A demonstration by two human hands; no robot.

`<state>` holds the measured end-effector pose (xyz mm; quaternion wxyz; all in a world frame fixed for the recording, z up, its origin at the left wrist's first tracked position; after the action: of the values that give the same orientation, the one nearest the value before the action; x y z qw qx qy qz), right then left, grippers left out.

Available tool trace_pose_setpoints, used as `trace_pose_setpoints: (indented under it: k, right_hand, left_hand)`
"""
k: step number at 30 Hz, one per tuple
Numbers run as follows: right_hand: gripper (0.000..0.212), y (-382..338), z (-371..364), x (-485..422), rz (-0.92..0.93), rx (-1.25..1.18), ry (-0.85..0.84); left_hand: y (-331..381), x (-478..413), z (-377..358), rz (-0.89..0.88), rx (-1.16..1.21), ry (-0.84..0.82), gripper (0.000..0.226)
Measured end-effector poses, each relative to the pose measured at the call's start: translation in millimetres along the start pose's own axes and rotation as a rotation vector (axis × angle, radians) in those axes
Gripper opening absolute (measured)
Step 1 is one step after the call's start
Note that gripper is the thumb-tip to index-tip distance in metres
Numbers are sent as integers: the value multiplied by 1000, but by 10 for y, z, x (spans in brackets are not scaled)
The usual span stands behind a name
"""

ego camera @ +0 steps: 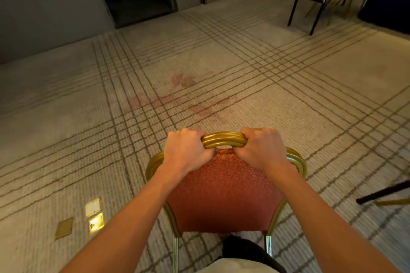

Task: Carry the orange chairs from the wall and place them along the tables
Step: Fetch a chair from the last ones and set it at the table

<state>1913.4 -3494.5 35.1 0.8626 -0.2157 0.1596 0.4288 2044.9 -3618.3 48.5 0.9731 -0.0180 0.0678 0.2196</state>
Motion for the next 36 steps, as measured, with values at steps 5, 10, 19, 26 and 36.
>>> trace_pose_setpoints:
  k: [5,10,19,26,36]
  right_hand:
    - [25,346,-506,-1038,7,-39,-53]
    - [23,537,-793,-2114,12,-65,-53]
    - [36,911,-1879,-3921,-32,-13,-108]
    - [36,1168,-2171,-5574,-104,18,-54]
    - [25,2092,-3383,-7531,-189,98,-218]
  left_hand:
    - [-294,-1109,-186,44,-17,-25,43]
    - [-625,-2178,-191,56,8,-20,39]
    - [-1420,-4176,-761,22,80,-41,37]
    - [-1985,-5908,-644,-59,92,12,35]
    - [-2408,-8316,-1249,-87,87,-51,34]
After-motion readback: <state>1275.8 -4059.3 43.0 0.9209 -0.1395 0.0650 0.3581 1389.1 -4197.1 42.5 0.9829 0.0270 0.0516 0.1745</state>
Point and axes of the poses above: each hand's wrist, its own x-axis away from the middle knuckle, its own z-axis out of the back of the hand, y = z × x, the point moved 6 cm from there along -x, towards the middle knuckle, and after that the axes turned 9 degrees about -z, right-handed, at the moved point
